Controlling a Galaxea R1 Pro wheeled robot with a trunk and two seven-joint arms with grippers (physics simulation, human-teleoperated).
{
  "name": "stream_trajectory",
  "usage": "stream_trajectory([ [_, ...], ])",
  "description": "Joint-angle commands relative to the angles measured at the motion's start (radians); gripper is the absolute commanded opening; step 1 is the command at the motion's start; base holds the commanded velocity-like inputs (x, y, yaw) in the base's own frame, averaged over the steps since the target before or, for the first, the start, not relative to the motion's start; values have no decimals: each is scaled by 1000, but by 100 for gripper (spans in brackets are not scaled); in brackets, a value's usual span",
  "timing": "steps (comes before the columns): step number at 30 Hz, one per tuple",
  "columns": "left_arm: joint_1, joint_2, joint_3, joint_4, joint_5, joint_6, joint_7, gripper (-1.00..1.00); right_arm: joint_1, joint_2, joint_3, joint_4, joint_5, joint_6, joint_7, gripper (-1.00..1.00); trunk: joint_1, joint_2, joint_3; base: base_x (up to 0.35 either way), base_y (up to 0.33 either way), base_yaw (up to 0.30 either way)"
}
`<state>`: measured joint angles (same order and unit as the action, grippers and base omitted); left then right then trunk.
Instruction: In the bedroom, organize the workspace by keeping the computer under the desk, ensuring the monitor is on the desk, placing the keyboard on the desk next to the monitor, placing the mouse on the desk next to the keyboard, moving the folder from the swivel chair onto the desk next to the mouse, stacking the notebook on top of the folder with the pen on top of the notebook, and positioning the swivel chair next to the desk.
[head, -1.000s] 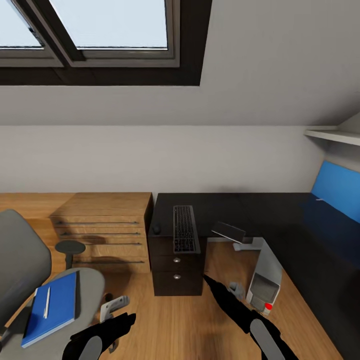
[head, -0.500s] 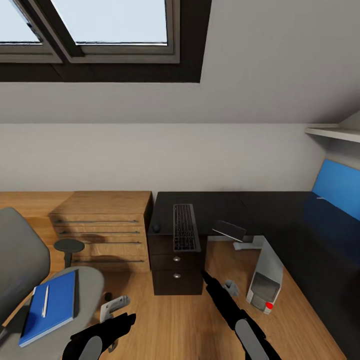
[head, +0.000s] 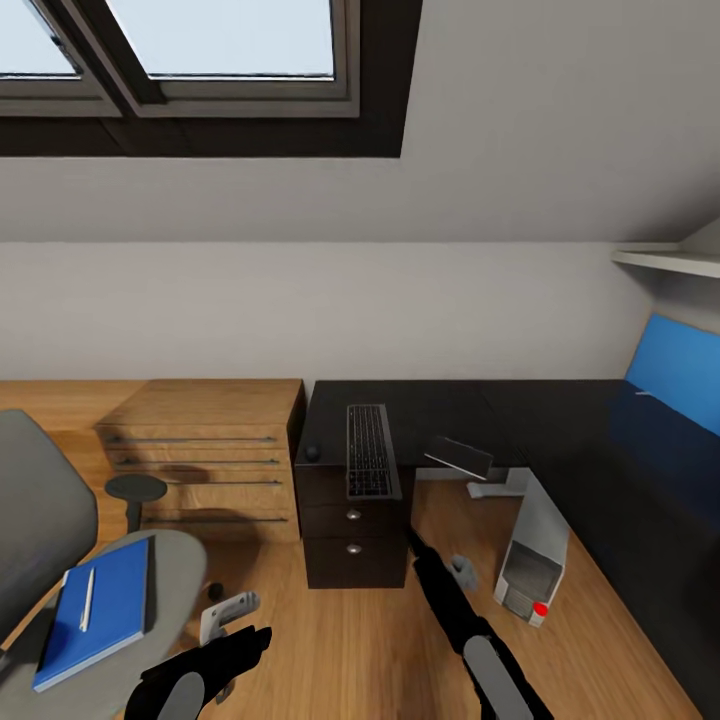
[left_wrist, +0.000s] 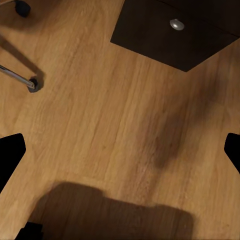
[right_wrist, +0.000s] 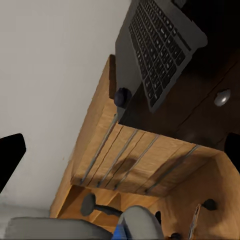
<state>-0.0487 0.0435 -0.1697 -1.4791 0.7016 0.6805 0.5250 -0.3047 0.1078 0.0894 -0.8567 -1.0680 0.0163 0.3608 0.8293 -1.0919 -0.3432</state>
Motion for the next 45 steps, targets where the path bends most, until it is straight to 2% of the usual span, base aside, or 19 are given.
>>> stream_trajectory([
  [1,-1,1,-2,-1,10,1,10,100,-1,0,1,0,-88,26,8,100,4,-8,-4,0,0,0],
  [2,-1,1,-2,-1,10,1,10,100,-1,0,1,0,-138,50,11,100,8,-15,-8,0,0,0],
  [3,-1,1,-2,-1,10,1,10,100,-1,0,1,-1,-214,92,13,100,12,-22,-11,0,0,0],
  [5,-1,1,-2,-1,10,1,10,100,-1,-1,2,-1,-274,122,14,100,19,-36,-17,0,0,0],
  [9,-1,1,-2,-1,10,1,10,100,-1,-3,2,-1,-328,148,15,100,35,-64,-29,0,0,0],
  [17,-1,1,-2,-1,10,1,10,100,-1,-6,1,-1,-340,155,15,100,65,-120,-55,0,0,0],
  [27,0,1,-2,-4,10,1,10,100,-1,-9,3,-9,-333,156,15,100,104,-190,-86,0,0,0],
  [34,0,1,-2,-4,10,1,10,100,-1,-11,9,-36,-255,155,13,100,131,-239,-108,0,0,0],
  [37,0,1,-2,-4,10,1,10,100,-1,-10,9,-37,-238,153,13,100,142,-260,-117,0,0,0],
  [45,0,1,-2,-13,10,0,10,100,-1,-10,7,-37,-232,151,13,100,173,-316,-142,0,0,0],
])
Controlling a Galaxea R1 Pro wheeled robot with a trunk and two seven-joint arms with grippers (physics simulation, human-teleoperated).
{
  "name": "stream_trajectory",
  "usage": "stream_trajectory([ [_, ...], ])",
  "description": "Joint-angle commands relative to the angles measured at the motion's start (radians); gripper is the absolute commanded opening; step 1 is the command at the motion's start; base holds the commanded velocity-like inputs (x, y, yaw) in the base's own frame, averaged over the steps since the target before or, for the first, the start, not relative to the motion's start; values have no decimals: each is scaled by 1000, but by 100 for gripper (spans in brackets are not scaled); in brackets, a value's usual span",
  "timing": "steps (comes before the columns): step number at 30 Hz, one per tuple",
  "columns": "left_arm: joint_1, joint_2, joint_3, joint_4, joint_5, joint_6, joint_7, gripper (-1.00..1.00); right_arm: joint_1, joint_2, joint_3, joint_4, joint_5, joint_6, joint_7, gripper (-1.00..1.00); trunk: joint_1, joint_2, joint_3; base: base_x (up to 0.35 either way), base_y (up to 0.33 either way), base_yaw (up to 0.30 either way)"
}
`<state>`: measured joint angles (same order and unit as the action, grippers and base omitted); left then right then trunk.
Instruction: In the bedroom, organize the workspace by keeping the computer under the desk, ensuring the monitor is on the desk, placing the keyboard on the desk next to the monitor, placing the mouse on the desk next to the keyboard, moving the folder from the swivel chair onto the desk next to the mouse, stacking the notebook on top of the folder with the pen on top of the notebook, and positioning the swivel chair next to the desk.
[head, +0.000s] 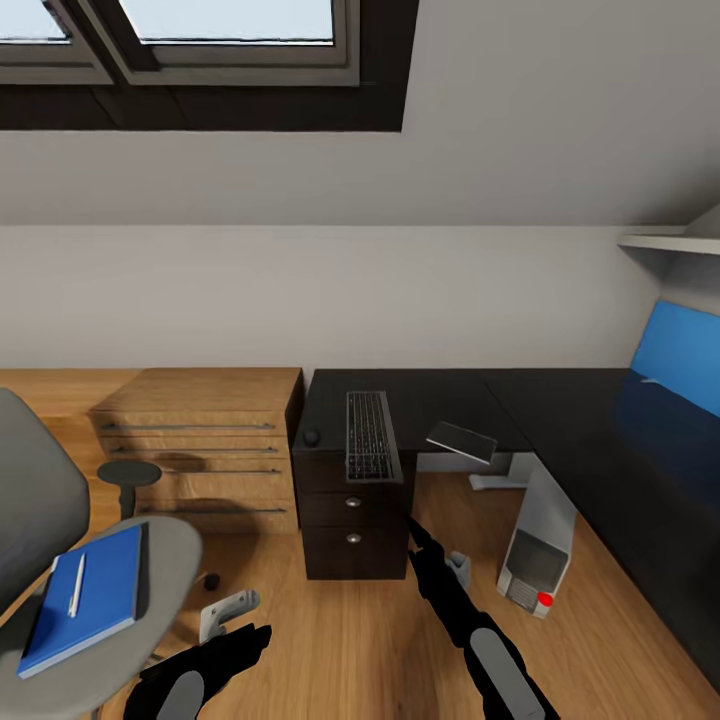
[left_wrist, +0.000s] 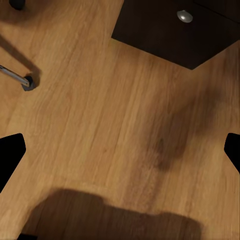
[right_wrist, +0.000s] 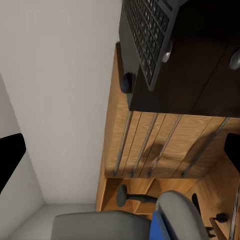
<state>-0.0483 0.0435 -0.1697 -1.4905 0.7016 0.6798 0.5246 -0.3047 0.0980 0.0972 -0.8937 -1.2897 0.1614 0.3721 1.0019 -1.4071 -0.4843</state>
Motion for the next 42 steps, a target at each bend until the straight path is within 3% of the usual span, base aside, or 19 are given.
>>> stream_trajectory([
  [1,-1,1,-2,-6,10,0,10,100,-1,0,-1,0,-11,5,2,100,4,-8,-4,0,0,0],
  [6,0,1,-5,-75,10,-2,8,100,-1,3,-2,-7,-14,4,3,100,15,-29,-14,0,0,0],
  [10,22,4,-38,-115,9,-25,2,100,0,4,-2,-14,-16,4,4,100,15,-29,-14,0,0,0],
  [14,33,6,-63,-127,9,-76,6,100,0,2,-2,-17,-16,4,7,100,31,-57,-26,0,0,0],
  [42,34,6,-67,-125,10,-83,9,100,1,0,0,-10,-2,3,-1,100,138,-253,-114,0,0,0],
])
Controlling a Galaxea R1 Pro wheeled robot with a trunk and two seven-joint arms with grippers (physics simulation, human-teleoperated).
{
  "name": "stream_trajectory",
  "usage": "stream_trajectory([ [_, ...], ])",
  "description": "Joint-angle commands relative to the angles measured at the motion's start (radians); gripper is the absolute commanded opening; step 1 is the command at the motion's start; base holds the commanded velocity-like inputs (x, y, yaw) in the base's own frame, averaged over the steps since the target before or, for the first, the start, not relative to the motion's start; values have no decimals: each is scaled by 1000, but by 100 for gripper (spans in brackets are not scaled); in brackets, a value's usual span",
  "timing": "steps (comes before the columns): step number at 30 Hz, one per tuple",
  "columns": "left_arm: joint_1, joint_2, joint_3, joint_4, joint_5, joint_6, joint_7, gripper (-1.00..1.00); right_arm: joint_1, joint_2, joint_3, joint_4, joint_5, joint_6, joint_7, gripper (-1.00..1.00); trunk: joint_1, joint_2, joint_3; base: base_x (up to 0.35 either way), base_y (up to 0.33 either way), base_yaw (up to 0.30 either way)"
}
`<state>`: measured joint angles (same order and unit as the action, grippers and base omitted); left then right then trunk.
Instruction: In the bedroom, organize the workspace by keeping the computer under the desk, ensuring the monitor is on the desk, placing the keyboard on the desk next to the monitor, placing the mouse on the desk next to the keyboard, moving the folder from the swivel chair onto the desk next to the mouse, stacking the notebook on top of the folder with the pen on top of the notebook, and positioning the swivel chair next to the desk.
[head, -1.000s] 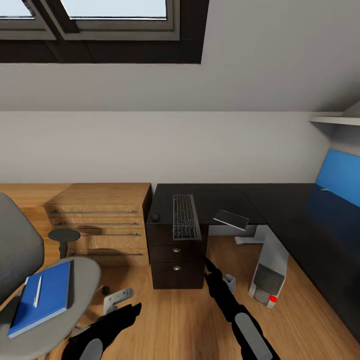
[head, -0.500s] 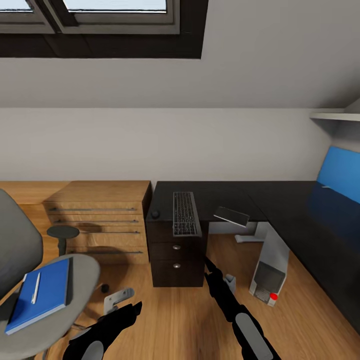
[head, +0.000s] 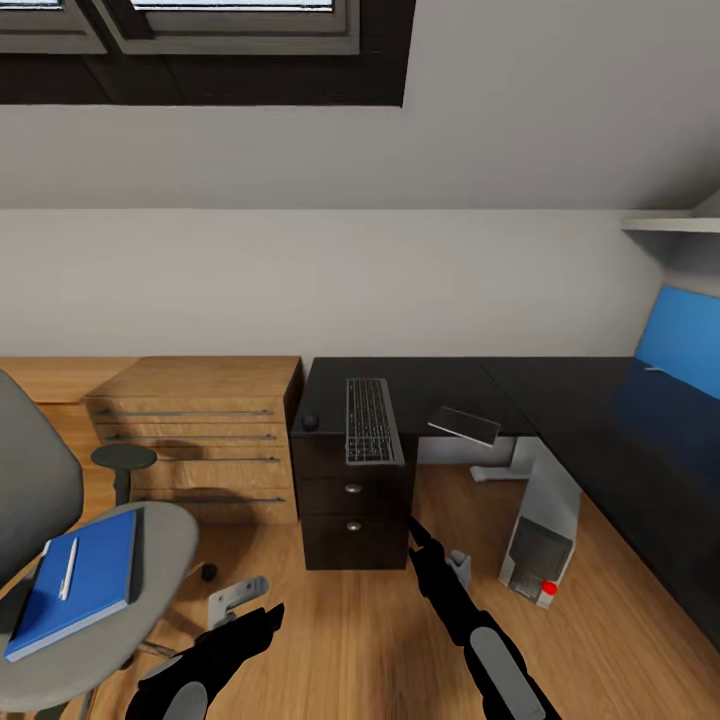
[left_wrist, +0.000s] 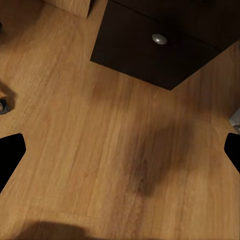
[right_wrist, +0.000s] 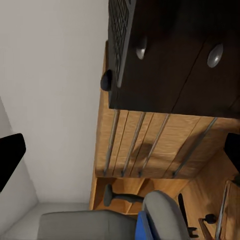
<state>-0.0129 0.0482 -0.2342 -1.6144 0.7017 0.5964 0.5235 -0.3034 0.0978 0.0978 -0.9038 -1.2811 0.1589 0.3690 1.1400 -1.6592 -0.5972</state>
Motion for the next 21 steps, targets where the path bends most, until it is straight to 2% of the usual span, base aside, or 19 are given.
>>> stream_trajectory([
  [1,-1,1,-2,-1,10,0,10,100,0,0,0,0,-8,6,0,100,4,-8,-4,0,0,0],
  [4,-1,1,-3,-1,10,1,10,100,-2,2,1,5,18,6,-32,100,15,-29,-14,0,0,0],
  [6,-1,1,-4,-1,10,1,10,100,-6,4,2,19,49,6,-108,100,23,-43,-20,0,0,0],
  [8,-1,1,-5,-1,10,1,10,100,-21,8,2,70,92,1,-247,100,31,-57,-26,0,0,0],
  [9,-1,1,-5,-1,10,1,10,100,-48,9,2,102,104,-13,-301,100,35,-64,-29,0,0,0],
  [11,-1,1,-5,-1,10,1,10,100,-92,9,2,137,111,-38,-335,100,42,-78,-36,0,0,0],
  [12,-1,1,-5,-1,10,1,10,100,-135,9,2,171,115,-62,-356,100,46,-85,-39,0,0,0],
  [16,-1,1,-5,-1,10,1,10,100,-230,9,-1,247,118,-103,-378,100,61,-113,-51,0,0,0],
  [21,-1,1,-5,-1,9,1,10,100,-300,10,-7,310,95,-133,-355,100,81,-148,-67,0,0,0],
])
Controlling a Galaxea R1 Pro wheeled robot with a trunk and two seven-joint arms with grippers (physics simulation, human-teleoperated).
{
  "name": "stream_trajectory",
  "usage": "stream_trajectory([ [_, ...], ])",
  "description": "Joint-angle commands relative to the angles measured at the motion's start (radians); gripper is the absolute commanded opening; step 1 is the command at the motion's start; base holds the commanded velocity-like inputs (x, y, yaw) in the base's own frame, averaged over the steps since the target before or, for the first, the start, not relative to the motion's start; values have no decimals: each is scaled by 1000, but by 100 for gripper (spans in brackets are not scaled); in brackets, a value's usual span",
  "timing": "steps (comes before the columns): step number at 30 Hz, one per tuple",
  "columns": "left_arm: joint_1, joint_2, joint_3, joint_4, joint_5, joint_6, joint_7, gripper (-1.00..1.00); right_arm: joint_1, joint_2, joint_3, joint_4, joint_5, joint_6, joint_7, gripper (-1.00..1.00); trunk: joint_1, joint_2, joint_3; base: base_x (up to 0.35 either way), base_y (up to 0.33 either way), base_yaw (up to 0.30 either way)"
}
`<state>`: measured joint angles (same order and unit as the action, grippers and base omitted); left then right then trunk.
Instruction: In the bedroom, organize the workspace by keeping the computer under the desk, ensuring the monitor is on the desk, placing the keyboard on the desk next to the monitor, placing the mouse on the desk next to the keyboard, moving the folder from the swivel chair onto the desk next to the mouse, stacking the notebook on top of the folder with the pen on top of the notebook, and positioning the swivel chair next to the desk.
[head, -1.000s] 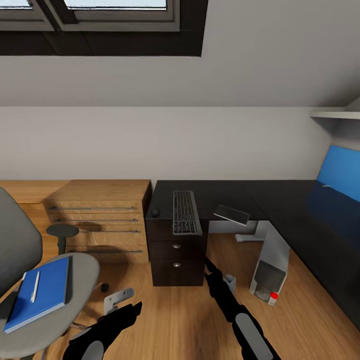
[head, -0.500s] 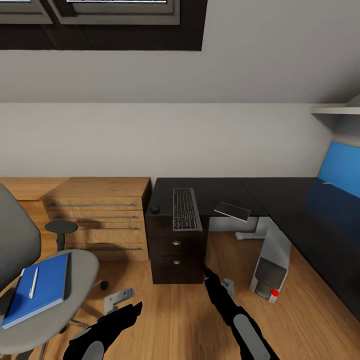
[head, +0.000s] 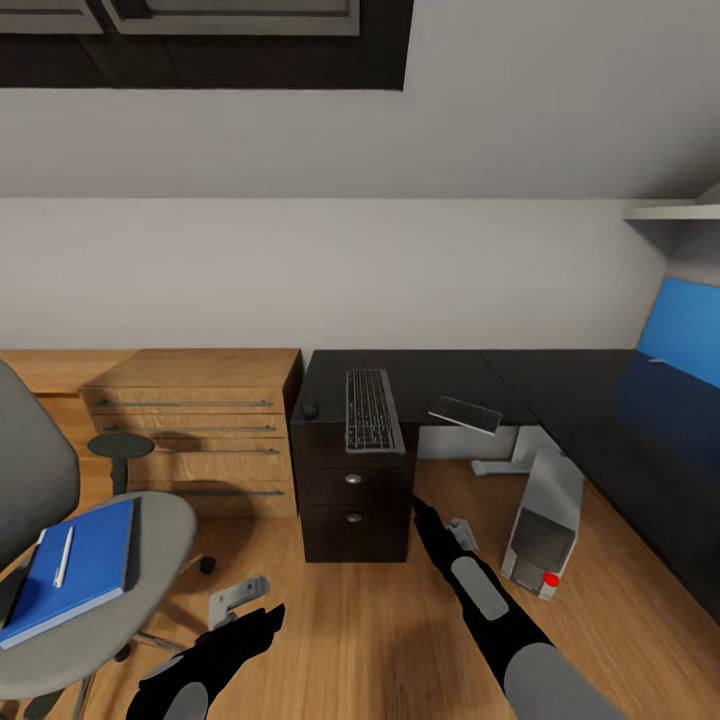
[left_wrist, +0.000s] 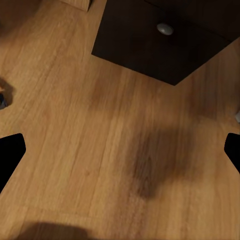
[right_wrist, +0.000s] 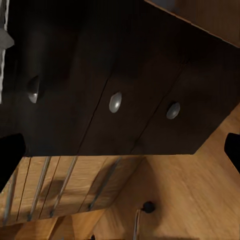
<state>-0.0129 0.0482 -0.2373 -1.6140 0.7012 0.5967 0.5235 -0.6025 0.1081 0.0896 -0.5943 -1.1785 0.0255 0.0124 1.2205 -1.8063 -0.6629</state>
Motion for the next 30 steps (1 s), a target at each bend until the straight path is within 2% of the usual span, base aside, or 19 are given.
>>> stream_trajectory([
  [1,-1,1,-2,-1,10,0,10,100,-7,0,0,8,-16,-2,11,100,4,-8,-4,0,0,0],
  [6,-1,1,-2,-1,10,1,10,100,-25,-2,-4,61,-82,-11,97,100,8,-15,-7,0,0,0],
  [7,-1,1,-2,-1,10,1,10,100,-27,-3,-3,96,-105,-13,130,100,8,-15,-7,0,0,0],
  [9,-1,1,-2,-1,10,1,10,100,-29,-4,0,141,-125,-15,177,100,8,-15,-7,0,0,0],
  [14,-1,0,-3,0,11,1,10,100,-31,-7,5,172,-140,-14,262,100,8,-15,-7,0,0,0],
  [19,-1,0,-6,7,12,2,9,100,-31,-7,9,176,-130,-13,313,100,8,-15,-7,0,0,0],
  [26,-1,1,-7,11,12,3,8,100,-31,-5,10,178,-82,-14,335,100,8,-15,-7,0,0,0],
  [30,-1,1,-7,12,12,2,8,100,-31,-3,11,178,-71,-15,340,100,8,-15,-7,0,0,0],
])
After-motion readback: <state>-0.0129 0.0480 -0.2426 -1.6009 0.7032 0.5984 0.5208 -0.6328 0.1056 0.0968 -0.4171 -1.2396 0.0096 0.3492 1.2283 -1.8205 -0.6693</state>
